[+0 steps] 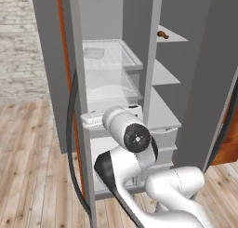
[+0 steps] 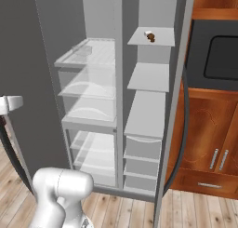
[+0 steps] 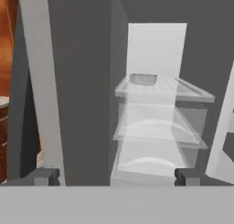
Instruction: There's a chicken drumstick in the fridge that needs to be moved to the freezer for freezing. Pick up the chicken drumstick from the fridge, place it on any shelf in the freezer, and close the fridge and freezer doors when done.
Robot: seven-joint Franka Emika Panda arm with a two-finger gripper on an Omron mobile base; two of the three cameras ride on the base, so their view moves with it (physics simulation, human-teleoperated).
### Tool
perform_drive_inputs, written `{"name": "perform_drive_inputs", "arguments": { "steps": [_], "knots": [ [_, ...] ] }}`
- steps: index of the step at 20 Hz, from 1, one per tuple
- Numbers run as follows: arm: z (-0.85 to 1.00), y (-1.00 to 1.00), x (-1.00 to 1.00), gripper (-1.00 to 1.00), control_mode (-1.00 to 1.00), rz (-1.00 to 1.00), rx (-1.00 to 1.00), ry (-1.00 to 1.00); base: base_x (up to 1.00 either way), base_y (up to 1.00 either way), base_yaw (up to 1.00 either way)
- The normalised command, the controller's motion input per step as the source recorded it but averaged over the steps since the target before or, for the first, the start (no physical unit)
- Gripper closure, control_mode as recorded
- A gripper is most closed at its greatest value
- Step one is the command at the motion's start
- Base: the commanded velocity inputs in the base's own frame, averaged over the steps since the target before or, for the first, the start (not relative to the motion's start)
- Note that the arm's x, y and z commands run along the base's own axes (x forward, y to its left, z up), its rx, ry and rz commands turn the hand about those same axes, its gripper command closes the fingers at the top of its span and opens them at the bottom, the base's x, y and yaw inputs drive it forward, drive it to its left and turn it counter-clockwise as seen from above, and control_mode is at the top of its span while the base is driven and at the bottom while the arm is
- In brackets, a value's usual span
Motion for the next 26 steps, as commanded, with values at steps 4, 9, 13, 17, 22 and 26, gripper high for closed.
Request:
{"name": "perform_drive_inputs", "arguments": {
  "steps": [4, 9, 13, 17, 22, 26],
  "knots": [
    [0.00, 0.82, 0.00, -1.00, -1.00, 0.00, 0.00, -0.17, 0.00, 0.00, 0.00],
    [-0.08, 0.84, 0.11, -1.00, -1.00, 0.00, 0.00, -0.17, 0.00, 0.00, 0.00],
    [-0.03, 0.74, 0.12, -1.00, -1.00, 0.00, 0.00, -0.11, 0.00, 0.00, 0.00],
    [-0.11, 0.62, 0.37, -1.00, -1.00, 0.00, 0.00, -0.03, 0.00, 0.00, 0.00],
    [-0.18, 0.37, 0.45, -1.00, -1.00, -0.01, 0.00, 0.00, 0.00, 0.00, 0.00],
    [-0.19, 0.10, 0.24, -1.00, -1.00, -0.01, 0.00, -0.04, 0.00, 0.00, 0.00]
  ]
}}
